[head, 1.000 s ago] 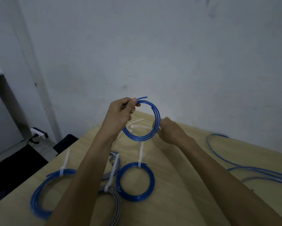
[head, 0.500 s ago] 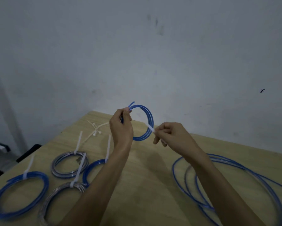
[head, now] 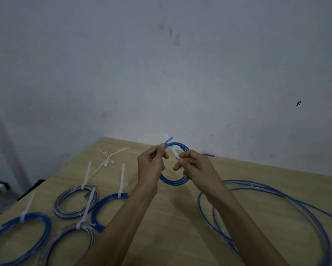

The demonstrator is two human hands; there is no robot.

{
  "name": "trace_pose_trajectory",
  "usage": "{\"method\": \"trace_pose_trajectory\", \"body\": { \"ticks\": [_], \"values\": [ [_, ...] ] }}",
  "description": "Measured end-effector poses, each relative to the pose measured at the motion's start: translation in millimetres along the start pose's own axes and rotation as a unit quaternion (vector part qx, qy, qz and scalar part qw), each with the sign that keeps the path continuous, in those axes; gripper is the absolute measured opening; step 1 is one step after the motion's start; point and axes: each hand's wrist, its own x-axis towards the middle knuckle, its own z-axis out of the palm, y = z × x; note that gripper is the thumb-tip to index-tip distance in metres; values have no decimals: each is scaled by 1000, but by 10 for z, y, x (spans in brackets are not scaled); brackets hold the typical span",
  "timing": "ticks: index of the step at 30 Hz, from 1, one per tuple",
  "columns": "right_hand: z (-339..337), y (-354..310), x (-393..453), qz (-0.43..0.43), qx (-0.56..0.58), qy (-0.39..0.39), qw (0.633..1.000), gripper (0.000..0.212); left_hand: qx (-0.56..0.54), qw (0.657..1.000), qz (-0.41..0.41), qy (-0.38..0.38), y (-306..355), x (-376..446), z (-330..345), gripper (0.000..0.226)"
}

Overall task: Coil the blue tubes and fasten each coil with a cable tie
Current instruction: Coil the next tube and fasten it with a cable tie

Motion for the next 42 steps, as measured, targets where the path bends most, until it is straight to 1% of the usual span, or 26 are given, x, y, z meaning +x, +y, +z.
{"method": "trace_pose_trajectory", "body": {
  "ticks": [4, 7, 9, 12, 14, 16, 19, 21, 23, 25, 28, 30, 33, 35, 38, 42],
  "values": [
    [-11, 73, 6, 8, 10, -6, 1000, 11, -53, 995, -77, -26, -26, 32, -6, 25],
    [-52, 96, 13, 15, 9, -14, 1000, 11, -105, 986, -121, -52, -44, 49, 13, 16],
    [-79, 107, 13, 26, 7, -25, 999, 12, -130, 980, -138, -60, -65, 69, 14, 15],
    [-114, 105, 10, 50, 17, -35, 998, 12, -127, 980, -139, -63, -110, 88, -7, 18],
    [-130, 68, 4, 58, 43, -29, 997, 14, -120, 982, -134, -60, -131, 84, -9, 18],
    [-139, 6, -5, 43, 69, -20, 996, 17, -116, 984, -126, -55, -145, 68, 7, 17],
    [-151, -89, -19, 8, 115, -29, 993, 37, -98, 989, -101, -54, -133, 35, 41, 14],
    [-159, -117, -22, -25, 115, -26, 993, 33, -63, 993, -78, -59, -108, 5, 63, 15],
    [-168, -101, -15, -60, 79, 14, 995, 24, -43, 995, -55, -64, -87, -32, 92, 15],
    [-176, -69, 2, -84, 39, 51, 994, 23, -23, 997, -19, -65, -67, -74, 123, 14],
    [-179, -45, 10, -64, 6, 54, 996, 26, 32, 995, 57, -72, -48, -138, 166, 14],
    [-185, -34, 23, -35, -4, 57, 998, 28, 56, 992, 87, -73, -52, -167, 189, 15],
    [-205, -28, 28, 3, 7, 53, 999, 28, 71, 991, 91, -66, -83, -195, 208, 16],
    [-217, -25, 27, 17, 17, 47, 999, 27, 58, 994, 78, -57, -98, -190, 209, 16],
    [-206, -16, 24, 27, 15, 46, 998, 25, 39, 996, 67, -41, -86, -167, 198, 15],
    [-190, -27, 28, 21, 19, 48, 998, 24, 51, 994, 87, -48, -42, -198, 203, 16]
  ]
}}
